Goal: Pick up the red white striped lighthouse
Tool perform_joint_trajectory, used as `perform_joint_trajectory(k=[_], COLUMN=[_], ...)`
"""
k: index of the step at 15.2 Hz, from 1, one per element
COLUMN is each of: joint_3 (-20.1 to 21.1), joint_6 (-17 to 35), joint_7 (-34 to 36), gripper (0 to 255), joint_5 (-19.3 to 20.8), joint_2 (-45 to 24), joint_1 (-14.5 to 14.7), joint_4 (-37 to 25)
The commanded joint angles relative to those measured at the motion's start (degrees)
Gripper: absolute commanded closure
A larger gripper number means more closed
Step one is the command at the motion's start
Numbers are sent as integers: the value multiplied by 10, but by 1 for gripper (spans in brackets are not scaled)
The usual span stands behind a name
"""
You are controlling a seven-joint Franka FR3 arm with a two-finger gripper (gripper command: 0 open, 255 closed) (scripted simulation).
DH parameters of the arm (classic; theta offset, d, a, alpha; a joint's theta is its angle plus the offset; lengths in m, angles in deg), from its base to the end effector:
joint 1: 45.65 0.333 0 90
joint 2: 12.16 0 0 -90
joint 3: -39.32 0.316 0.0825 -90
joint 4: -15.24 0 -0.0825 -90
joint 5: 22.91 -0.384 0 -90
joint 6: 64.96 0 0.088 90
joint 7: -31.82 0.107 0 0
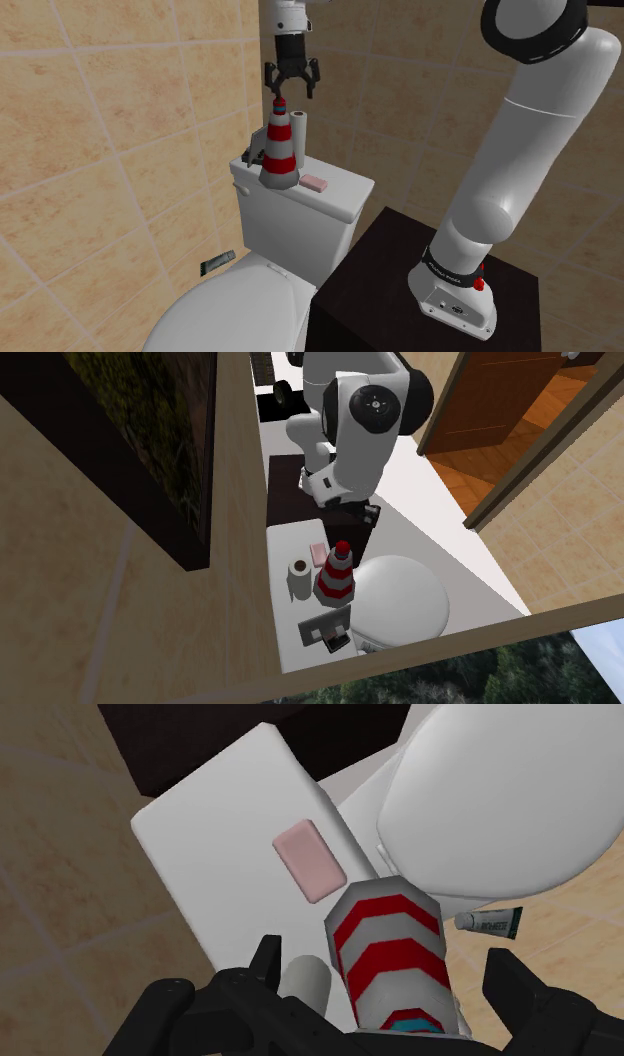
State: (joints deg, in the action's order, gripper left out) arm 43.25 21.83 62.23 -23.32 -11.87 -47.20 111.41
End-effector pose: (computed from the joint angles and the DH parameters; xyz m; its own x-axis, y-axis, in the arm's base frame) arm 0.5408 0.0234 0.5726 0.8715 -0.4701 -0.1397 -0.4642 -0.8826 0.0741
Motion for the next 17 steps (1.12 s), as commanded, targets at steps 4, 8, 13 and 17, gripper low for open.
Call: perform_joint_trajectory(k=[4, 8, 13, 17], joint_3=[-4, -5, -5, -5], joint_6=[-44, -11, 18, 18], joint_7=[66, 65, 64, 65], gripper=[0, 0, 0, 255], joint_5=[1, 0, 0, 0], joint_2=[-134, -128, -124, -124], joint_1=[0, -1, -1, -1], joint_4=[-172, -132, -99, -100])
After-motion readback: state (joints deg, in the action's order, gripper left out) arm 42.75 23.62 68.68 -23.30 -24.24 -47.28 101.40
